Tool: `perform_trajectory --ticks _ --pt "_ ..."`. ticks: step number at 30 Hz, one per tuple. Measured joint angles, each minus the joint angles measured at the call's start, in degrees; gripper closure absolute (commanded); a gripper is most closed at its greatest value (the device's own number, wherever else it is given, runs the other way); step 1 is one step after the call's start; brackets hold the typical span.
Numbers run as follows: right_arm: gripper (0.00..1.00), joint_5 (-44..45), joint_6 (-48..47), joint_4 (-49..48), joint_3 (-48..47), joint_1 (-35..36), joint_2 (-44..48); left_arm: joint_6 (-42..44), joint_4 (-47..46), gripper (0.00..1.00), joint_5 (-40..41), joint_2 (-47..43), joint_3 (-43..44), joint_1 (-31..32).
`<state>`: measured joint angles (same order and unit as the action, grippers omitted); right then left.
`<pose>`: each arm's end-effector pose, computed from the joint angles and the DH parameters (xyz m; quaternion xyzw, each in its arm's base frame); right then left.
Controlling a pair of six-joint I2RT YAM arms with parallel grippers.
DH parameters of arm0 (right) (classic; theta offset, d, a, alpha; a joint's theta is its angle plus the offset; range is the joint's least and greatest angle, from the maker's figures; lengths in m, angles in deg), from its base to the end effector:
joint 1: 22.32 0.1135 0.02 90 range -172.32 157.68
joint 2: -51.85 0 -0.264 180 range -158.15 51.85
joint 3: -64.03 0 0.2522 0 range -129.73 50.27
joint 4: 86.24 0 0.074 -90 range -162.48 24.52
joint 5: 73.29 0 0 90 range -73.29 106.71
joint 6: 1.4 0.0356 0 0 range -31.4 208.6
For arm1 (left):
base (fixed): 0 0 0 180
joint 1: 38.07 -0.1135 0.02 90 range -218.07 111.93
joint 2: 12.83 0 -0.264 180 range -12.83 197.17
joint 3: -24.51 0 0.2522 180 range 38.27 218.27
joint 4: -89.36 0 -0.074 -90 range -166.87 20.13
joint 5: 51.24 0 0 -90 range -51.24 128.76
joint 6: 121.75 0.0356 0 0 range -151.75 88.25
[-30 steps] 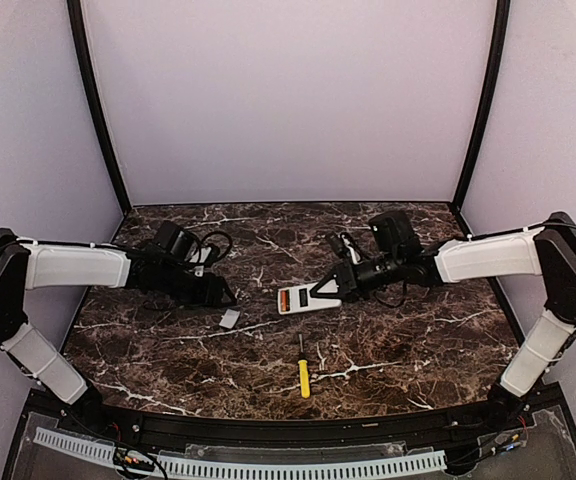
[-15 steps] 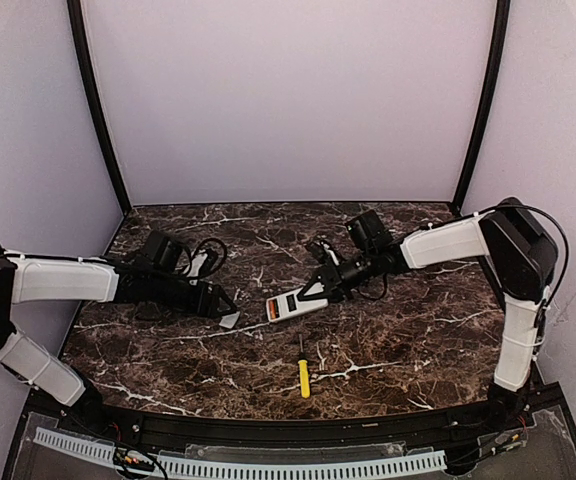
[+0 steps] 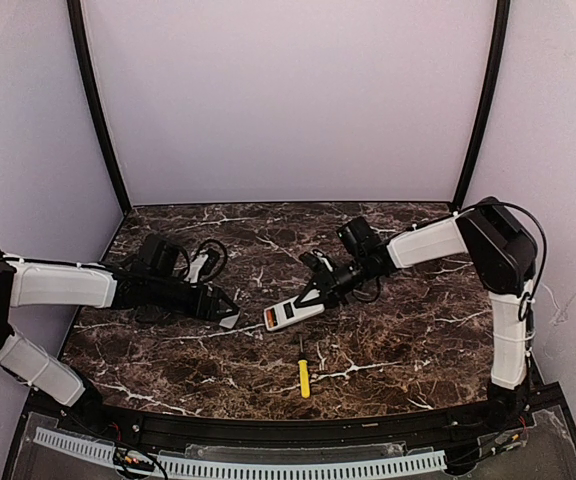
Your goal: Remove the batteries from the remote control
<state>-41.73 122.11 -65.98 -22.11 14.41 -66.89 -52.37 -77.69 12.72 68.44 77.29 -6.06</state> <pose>0.3147 0.2727 0.1353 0.1786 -0.8226 -0.5384 0.0389 0.2300 -0.1622 0.1840 0.1803 0.8745 -0.3617 0.2681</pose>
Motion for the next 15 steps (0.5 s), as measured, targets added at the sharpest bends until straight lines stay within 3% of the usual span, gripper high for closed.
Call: perform_trajectory --ticks 6,15 --pt "0.97 -2.2 -3.1 2.7 -4.5 0.0 -3.5 1.1 -2.1 0.27 -1.3 0.0 -0.6 0.0" --pt "0.71 -1.5 -7.6 9.8 -9.4 0.0 -7.8 1.8 -2.6 0.27 -1.4 0.0 -0.6 0.1"
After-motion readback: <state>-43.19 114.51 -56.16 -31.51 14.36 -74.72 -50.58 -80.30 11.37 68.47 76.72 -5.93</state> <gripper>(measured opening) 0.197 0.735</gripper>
